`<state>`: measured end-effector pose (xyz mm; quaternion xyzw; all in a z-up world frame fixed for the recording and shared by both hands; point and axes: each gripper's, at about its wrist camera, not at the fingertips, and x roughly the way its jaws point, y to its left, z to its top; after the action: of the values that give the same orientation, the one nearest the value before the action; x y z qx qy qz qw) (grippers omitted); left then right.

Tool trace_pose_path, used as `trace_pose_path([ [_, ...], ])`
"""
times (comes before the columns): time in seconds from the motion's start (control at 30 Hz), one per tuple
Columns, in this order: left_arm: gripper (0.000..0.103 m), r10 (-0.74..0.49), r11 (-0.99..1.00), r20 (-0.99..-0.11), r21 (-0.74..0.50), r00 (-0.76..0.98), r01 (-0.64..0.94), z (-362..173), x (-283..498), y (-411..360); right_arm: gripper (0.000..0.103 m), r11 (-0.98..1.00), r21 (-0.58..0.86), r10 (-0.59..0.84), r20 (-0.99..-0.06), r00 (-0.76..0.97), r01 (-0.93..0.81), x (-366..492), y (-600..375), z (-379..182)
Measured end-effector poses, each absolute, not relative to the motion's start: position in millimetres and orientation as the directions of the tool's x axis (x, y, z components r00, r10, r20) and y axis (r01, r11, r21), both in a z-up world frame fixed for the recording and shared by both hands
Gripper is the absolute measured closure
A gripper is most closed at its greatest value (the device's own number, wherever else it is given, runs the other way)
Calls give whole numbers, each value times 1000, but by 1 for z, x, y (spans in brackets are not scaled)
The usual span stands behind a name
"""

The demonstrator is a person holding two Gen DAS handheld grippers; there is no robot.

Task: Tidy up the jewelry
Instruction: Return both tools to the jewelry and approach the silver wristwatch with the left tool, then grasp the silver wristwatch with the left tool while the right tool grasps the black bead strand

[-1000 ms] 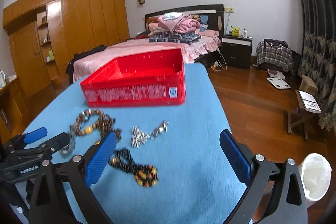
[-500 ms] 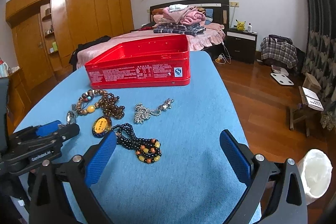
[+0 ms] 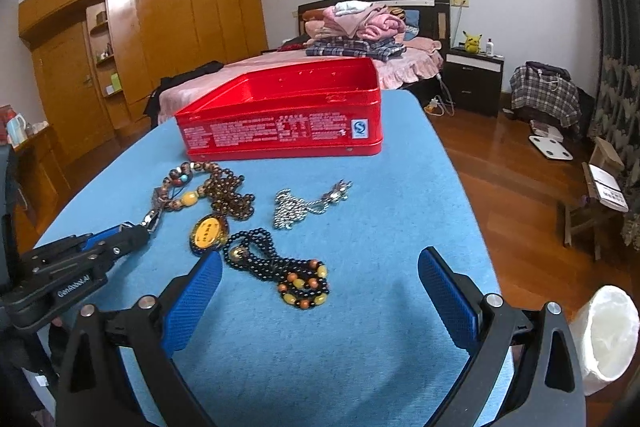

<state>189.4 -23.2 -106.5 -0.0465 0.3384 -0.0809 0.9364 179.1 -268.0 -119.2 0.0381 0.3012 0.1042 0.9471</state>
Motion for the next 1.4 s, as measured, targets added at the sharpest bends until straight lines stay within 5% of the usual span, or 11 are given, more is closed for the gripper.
trace_pose_path([
  [0.33, 82, -198, 980, -643, -148, 740, 133, -102, 170, -8, 16, 969, 157, 248, -581, 775, -192, 181, -264, -124],
  [0.4, 53, -201, 979, -637, -163, 744, 125, -100, 169, -6, 16, 968, 165, 249, -583, 774, -188, 183, -266, -124],
  [0.5, 47, -197, 979, -628, -159, 753, 124, -97, 174, -9, 18, 967, 166, 253, -591, 766, -191, 185, -265, -125],
  [0.83, 48, -179, 983, -659, -148, 730, 107, -112, 190, -20, 41, 926, 233, 377, -609, 697, -298, 176, -257, -126],
  [1.0, 59, -159, 987, -660, -126, 734, 101, -112, 189, -15, 48, 875, 314, 483, -599, 639, -368, 164, -253, -126],
  [1.17, 61, -162, 986, -658, -138, 735, 94, -110, 188, -12, 49, 918, 242, 396, -582, 710, -315, 162, -253, -117],
  [1.4, 51, -162, 986, -652, -135, 740, 97, -112, 190, -16, 55, 939, 195, 344, -601, 721, -285, 178, -245, -120],
])
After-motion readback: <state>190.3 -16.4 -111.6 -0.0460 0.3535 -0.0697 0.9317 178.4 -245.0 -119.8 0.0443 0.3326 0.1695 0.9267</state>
